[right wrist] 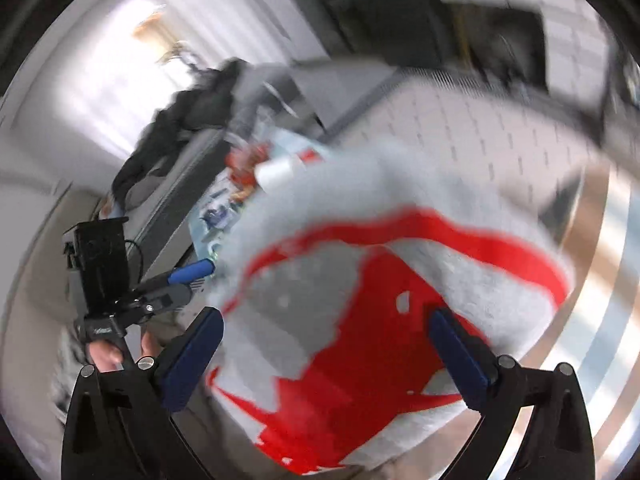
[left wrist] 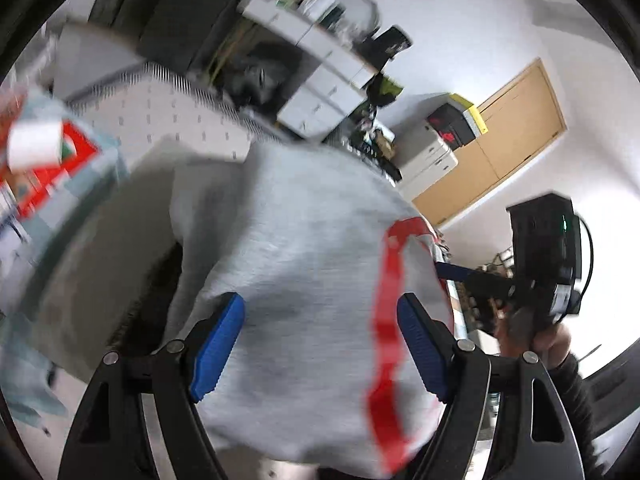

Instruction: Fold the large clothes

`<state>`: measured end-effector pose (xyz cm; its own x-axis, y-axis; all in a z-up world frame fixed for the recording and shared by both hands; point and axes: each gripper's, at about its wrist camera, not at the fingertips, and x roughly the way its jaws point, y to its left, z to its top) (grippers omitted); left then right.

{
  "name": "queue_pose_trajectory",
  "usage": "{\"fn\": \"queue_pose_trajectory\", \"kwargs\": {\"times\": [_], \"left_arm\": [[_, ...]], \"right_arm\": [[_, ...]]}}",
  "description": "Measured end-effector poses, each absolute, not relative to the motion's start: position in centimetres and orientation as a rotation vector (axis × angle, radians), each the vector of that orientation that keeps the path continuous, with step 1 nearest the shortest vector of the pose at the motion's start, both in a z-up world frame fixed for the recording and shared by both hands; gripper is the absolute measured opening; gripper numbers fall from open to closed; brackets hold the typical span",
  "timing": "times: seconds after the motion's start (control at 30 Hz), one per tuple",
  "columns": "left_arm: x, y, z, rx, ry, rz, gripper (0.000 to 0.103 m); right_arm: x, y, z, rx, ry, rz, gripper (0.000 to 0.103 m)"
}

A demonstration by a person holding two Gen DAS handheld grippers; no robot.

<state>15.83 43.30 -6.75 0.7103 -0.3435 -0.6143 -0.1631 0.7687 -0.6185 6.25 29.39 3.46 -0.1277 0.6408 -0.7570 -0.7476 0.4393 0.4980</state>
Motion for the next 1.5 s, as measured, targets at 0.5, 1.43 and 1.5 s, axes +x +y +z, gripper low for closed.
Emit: {"fn": "queue_pose_trajectory", "kwargs": {"times": [0.5, 1.43, 1.5], "left_arm": [[6.8, 35.4, 0.3, -0.43, 0.685, 0.121, 0.075], [-8.2, 15.9, 2.1, -0.148, 0.309, 0.259, 0.101], [-8.9, 15.2, 1.9, -0.108, 0.293, 0.272, 0.101]], "right_arm": [[0.4, 17.3, 8.4, 0.102, 0.719, 1.229, 0.103], [-28.4, -4.3, 6.3, 0.056, 0.181, 0.92, 0.103], [-29.1, -5.2, 6.3, 0.062, 0.154, 0.888, 0.103]]}}
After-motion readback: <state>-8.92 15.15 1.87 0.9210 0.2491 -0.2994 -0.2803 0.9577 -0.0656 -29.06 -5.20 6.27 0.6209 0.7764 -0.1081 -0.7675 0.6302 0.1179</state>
